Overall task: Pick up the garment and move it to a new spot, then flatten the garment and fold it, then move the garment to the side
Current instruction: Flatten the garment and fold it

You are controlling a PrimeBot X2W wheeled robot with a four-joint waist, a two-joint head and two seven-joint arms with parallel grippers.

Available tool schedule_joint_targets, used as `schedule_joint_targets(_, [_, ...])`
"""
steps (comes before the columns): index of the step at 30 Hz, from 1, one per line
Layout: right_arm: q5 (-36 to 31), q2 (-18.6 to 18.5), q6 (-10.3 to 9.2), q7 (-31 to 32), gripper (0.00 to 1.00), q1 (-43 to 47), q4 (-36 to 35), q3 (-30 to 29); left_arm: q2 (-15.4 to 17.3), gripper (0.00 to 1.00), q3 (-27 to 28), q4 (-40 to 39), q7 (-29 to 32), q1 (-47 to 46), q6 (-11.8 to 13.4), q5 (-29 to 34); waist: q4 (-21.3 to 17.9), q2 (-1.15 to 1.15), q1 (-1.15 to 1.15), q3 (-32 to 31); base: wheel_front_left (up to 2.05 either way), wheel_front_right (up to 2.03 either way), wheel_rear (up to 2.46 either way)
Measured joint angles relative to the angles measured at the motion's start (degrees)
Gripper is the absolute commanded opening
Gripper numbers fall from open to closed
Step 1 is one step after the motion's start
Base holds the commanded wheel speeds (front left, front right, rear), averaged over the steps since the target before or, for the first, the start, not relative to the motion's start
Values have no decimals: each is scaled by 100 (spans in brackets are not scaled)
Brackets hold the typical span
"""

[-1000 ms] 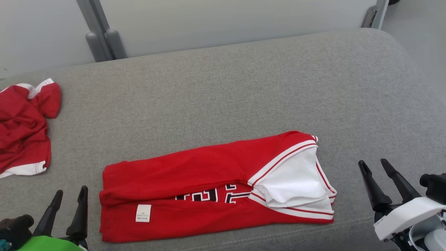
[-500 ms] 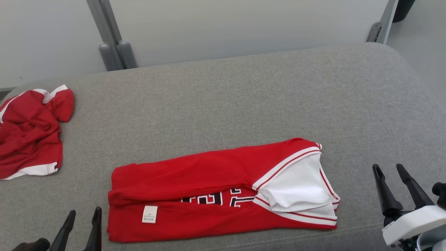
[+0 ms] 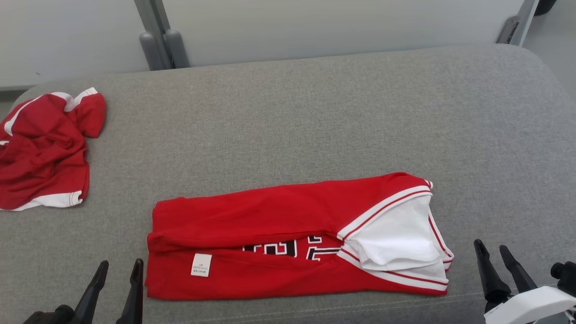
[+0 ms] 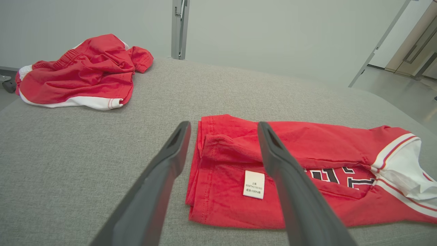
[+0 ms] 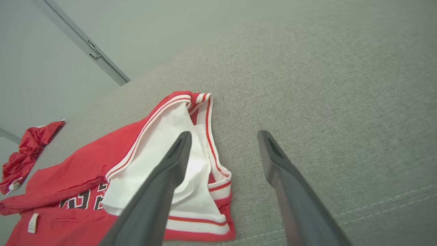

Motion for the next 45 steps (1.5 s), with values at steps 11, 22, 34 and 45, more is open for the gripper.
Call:
schedule_joint_targets(11, [610,36,605,434,100,-662,626,22,-92,100,58,-358,0,-10,-3,172,192,0,0,537,0,0,0])
schedule_joint_targets(22, [909,-5,976,988,100,-1248,1245,192,-191,100,183,-458,0,-168,-10,242,486,0,0,1041,0,0,0])
schedule_joint_targets(34, [1227,-180,1131,1458,100,-1564,1444,336,-278,100,188,-426,0,-193,-58,275,538,0,0,1160,0,0,0])
schedule_joint_targets(45, [1385,-331,1173,1876,100,-1774,1516,664,-391,100,245,-256,0,-215,-89,293,505,0,0,1085,0,0,0])
